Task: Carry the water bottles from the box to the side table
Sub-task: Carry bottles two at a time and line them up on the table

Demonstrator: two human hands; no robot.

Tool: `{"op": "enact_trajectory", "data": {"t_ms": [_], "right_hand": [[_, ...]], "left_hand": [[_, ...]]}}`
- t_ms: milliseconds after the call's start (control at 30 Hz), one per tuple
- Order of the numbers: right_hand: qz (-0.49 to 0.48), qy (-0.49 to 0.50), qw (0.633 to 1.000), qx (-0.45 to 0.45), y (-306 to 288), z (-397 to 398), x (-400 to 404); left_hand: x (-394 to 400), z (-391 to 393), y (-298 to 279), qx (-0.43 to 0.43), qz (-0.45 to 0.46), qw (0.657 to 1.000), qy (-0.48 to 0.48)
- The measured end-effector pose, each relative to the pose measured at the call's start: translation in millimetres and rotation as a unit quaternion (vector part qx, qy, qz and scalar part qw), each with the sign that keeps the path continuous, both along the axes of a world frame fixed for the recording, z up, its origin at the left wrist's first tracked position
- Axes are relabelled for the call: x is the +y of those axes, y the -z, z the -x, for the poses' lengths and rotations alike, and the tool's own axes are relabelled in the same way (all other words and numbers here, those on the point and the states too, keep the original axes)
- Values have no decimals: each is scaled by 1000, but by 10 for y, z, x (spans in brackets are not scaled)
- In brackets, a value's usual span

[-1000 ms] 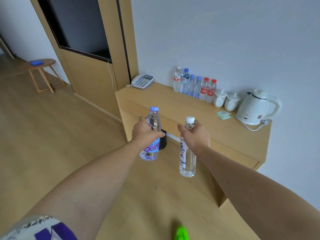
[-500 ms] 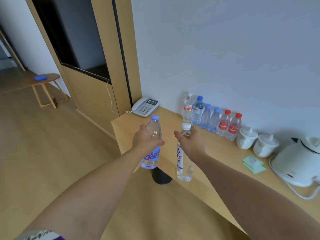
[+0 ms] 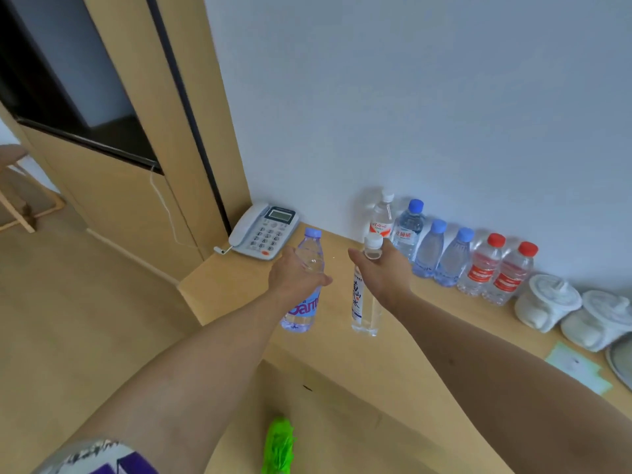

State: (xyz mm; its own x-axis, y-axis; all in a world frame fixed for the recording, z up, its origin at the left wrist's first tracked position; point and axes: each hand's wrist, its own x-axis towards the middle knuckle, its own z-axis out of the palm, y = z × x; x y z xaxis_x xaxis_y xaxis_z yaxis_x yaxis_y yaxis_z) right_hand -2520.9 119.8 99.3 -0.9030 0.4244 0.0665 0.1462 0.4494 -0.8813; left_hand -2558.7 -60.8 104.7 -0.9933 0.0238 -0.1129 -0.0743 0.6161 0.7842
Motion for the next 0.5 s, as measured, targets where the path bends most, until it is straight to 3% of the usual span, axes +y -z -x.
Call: {"op": "enact_trajectory", "data": {"t_ms": [133, 267, 500], "right_hand": [[20, 50, 998, -15, 75, 570, -67], [-5, 87, 996, -37, 69, 1064, -100], [-35, 79, 995, -57, 102, 1572, -71]], "left_hand": [[15, 815, 68, -19, 7, 998, 56], [105, 1532, 126, -42, -41, 993, 102], [362, 2242, 273, -64, -16, 982, 178]]}}
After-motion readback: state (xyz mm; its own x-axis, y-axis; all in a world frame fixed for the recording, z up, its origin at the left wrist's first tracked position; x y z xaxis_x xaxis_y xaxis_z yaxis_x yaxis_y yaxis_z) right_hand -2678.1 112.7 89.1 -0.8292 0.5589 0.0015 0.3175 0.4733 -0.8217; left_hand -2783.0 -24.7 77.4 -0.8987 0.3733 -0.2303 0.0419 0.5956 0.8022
